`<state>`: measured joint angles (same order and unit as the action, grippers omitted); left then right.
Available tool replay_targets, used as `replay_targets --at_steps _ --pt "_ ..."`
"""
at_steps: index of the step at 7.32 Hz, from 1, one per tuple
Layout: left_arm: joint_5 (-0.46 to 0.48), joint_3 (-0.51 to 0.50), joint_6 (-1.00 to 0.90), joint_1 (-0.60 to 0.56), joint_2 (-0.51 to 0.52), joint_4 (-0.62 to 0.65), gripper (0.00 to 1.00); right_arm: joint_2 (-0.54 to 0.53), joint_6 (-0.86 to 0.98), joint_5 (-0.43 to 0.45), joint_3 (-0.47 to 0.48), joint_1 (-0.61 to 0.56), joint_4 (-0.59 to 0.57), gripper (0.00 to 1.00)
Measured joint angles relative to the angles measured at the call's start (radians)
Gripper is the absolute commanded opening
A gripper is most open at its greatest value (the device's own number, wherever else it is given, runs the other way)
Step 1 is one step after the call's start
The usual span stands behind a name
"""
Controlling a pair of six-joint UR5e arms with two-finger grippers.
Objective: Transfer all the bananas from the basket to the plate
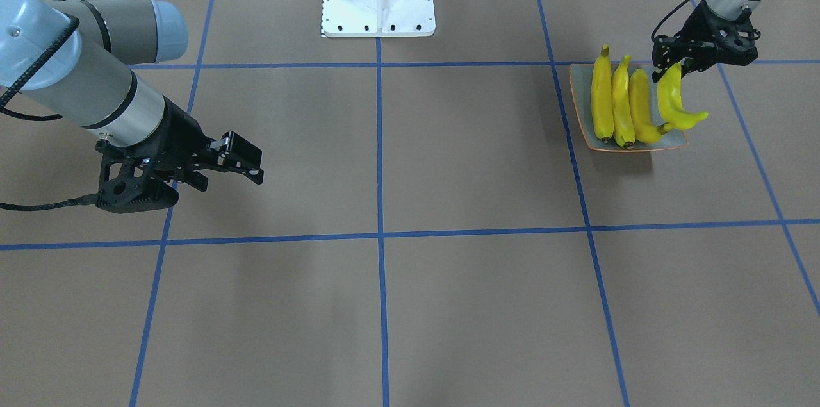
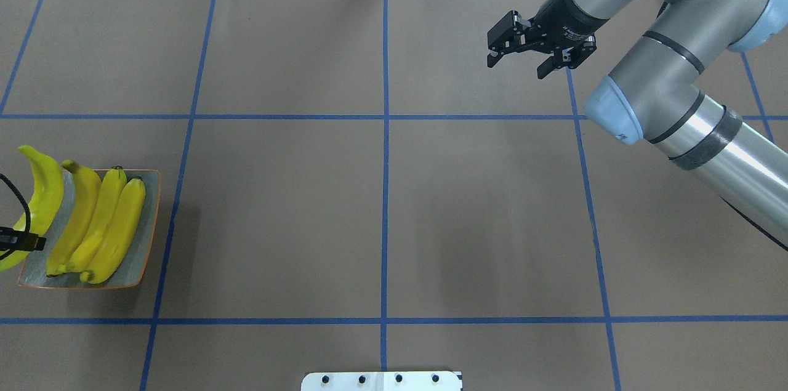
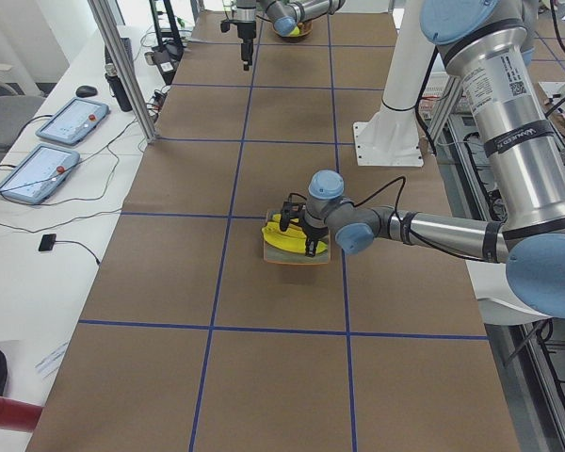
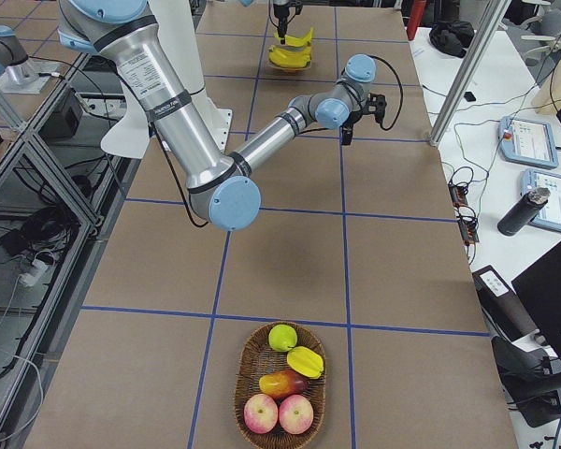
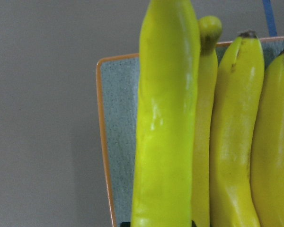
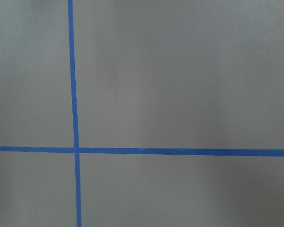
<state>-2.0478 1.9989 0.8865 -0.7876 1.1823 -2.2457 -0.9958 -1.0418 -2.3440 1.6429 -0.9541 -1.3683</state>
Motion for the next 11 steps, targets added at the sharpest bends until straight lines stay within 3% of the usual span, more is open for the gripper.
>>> replay_targets --at_steps 5,6,7,9,11 --pt "0.001 0.001 0.0 0.001 0.035 0.071 0.0 0.0 -0.001 0.0 0.0 0.0 0.0 1.0" --pt "0.002 -0.001 -0.001 0.001 0.035 0.072 0.41 -0.001 -0.001 0.0 0.0 0.001 0.001 1.0" --pt "0.008 -0.002 0.0 0.001 0.036 0.072 0.57 -0.001 -0.001 0.001 0.0 0.001 0.001 1.0" --pt "0.038 -0.004 0.0 0.001 0.037 0.072 0.99 -0.001 -0.001 0.002 0.0 0.002 0.001 1.0" --pt "0.073 -0.005 0.0 0.001 0.04 0.072 0.99 -0.001 -0.001 0.002 -0.001 0.003 0.002 1.0"
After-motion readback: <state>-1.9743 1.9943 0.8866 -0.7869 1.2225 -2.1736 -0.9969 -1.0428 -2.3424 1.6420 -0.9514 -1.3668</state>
